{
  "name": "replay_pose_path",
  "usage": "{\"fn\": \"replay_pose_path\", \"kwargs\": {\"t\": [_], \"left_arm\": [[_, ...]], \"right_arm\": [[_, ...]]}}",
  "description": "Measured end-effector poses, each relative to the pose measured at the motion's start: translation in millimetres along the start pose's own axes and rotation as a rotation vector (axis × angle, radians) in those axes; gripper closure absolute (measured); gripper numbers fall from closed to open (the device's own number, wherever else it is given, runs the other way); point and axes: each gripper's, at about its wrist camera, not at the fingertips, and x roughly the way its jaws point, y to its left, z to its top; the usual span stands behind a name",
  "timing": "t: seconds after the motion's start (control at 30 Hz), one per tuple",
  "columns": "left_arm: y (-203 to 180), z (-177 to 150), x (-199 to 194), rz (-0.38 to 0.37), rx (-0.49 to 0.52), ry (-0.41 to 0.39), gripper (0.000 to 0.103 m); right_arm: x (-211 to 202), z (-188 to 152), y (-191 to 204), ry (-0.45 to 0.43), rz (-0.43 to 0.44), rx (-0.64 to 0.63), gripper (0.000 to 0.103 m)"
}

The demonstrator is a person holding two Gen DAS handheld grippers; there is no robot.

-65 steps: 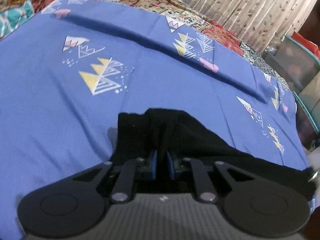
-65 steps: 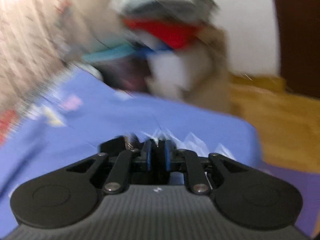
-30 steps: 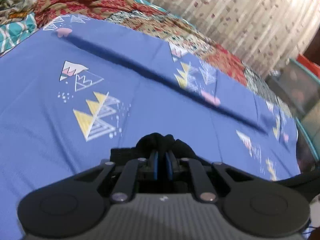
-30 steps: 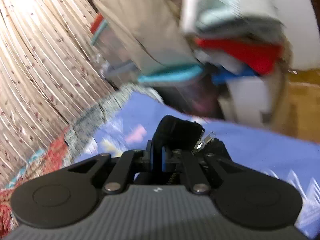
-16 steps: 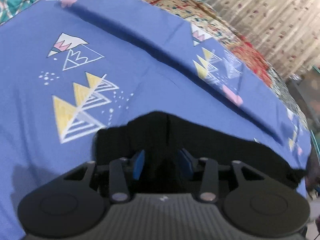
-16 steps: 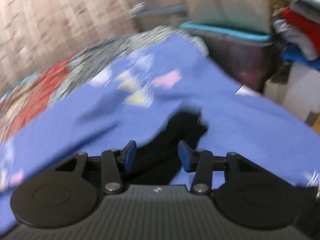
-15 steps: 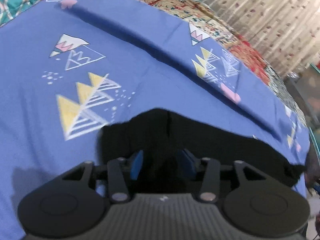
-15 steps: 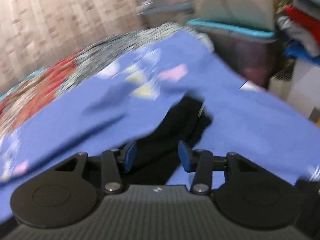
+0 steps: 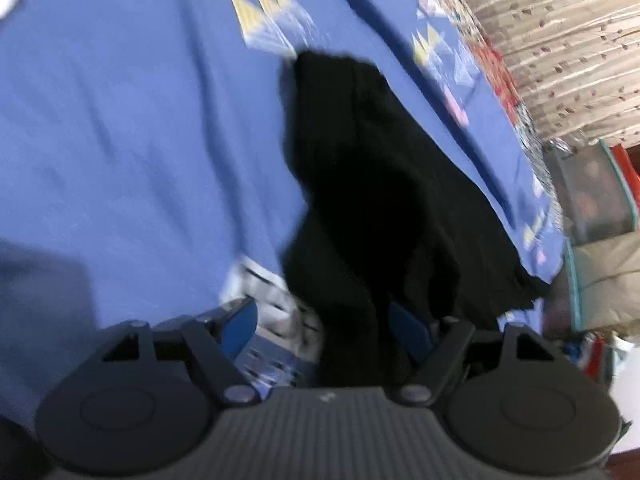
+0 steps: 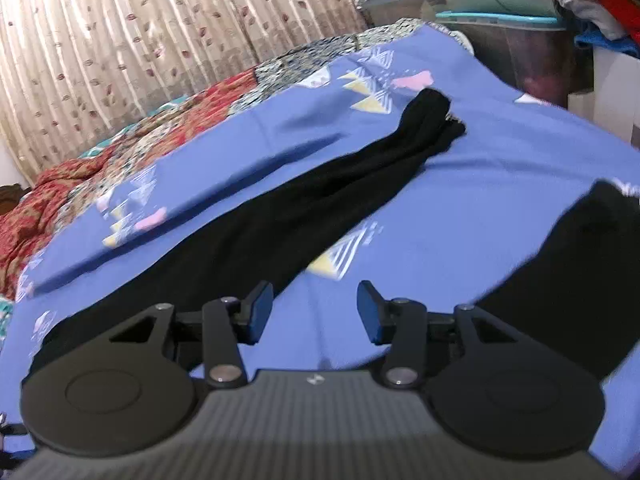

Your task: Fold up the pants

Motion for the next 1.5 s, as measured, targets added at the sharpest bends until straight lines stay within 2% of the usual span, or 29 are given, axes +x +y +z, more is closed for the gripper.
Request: {"fn": "replay_pose_path", "kwargs": {"t": [0.07, 0.1, 0.13, 0.17, 0.2, 0.3, 0.4, 0.5, 0.63, 0.7, 0.77, 0.8, 0.87, 0.93, 1.03, 1.1, 1.17, 1.23, 1.3, 1.37, 1.43, 1.47, 1.5], "left_arm": [[-7, -2, 12, -0.015, -0.014, 0.002, 0.029], [-10, -2, 17, -0.043, -0.022, 0.014, 0.035], [-13, -2, 25, -0.075, -0.033, 0.038, 0.05], [-15, -2, 30, -0.07, -0.041, 0.05, 0.06], [-16, -4, 36, -0.035, -0.038, 0.05, 0.084], [-15, -10, 29, 0.002, -0.027, 0.006, 0.088], [-9, -17, -9, 0.016, 0.001, -0.077, 0.089], [12, -30, -56, -0.038, -0.049, -0.13, 0.09], [41, -61, -118, -0.02, -0.088, -0.241, 0.09], [52, -70, -123, 0.003, -0.098, -0.242, 0.09], [58, -74, -110, 0.019, -0.135, -0.213, 0.087], [58, -74, -104, 0.037, -0.141, -0.208, 0.082], [54, -72, -92, 0.082, -0.135, -0.214, 0.075], [52, -68, -86, 0.098, -0.136, -0.215, 0.06], [55, -63, -82, 0.106, -0.158, -0.21, 0.059], [55, -58, -77, 0.112, -0.178, -0.201, 0.059], [56, -55, -74, 0.118, -0.193, -0.196, 0.06], [55, -53, -72, 0.133, -0.19, -0.196, 0.06], [53, -53, -71, 0.148, -0.189, -0.196, 0.061], [50, -52, -70, 0.166, -0.188, -0.198, 0.061], [48, -52, -69, 0.184, -0.183, -0.196, 0.061], [46, -52, -69, 0.193, -0.181, -0.197, 0.061], [45, -51, -68, 0.204, -0.177, -0.197, 0.063]], "right_arm": [[-10, -11, 7, 0.008, 0.023, 0.001, 0.054], [-14, -15, 11, 0.012, 0.032, 0.002, 0.054], [-16, -20, 15, 0.021, 0.049, 0.001, 0.054], [-19, -24, 18, 0.03, 0.063, 0.003, 0.054], [-20, -28, 22, 0.042, 0.079, 0.007, 0.054], [-16, -41, 37, 0.091, 0.116, -0.005, 0.054], [-15, -52, 54, 0.122, 0.151, -0.048, 0.054], [-9, -64, 63, 0.166, 0.177, -0.045, 0.054], [-3, -82, 68, 0.224, 0.199, -0.062, 0.054], [0, -89, 66, 0.249, 0.201, -0.054, 0.054], [3, -93, 59, 0.268, 0.192, -0.032, 0.054], [2, -92, 56, 0.269, 0.193, -0.019, 0.054], [-5, -87, 44, 0.243, 0.184, 0.011, 0.054], [-23, -79, 24, 0.177, 0.155, 0.046, 0.054], [-52, -71, -22, 0.068, 0.052, 0.138, 0.054], [-71, -65, -62, -0.002, -0.035, 0.247, 0.053], [-84, -59, -101, -0.062, -0.123, 0.369, 0.053], [-89, -51, -130, -0.123, -0.199, 0.429, 0.053], [-85, -44, -152, -0.156, -0.261, 0.487, 0.052], [-73, -37, -171, -0.171, -0.268, 0.559, 0.053], [-57, -28, -183, -0.158, -0.29, 0.577, 0.055], [-50, -23, -193, -0.153, -0.299, 0.581, 0.065], [-45, -21, -198, -0.151, -0.3, 0.587, 0.091]]}}
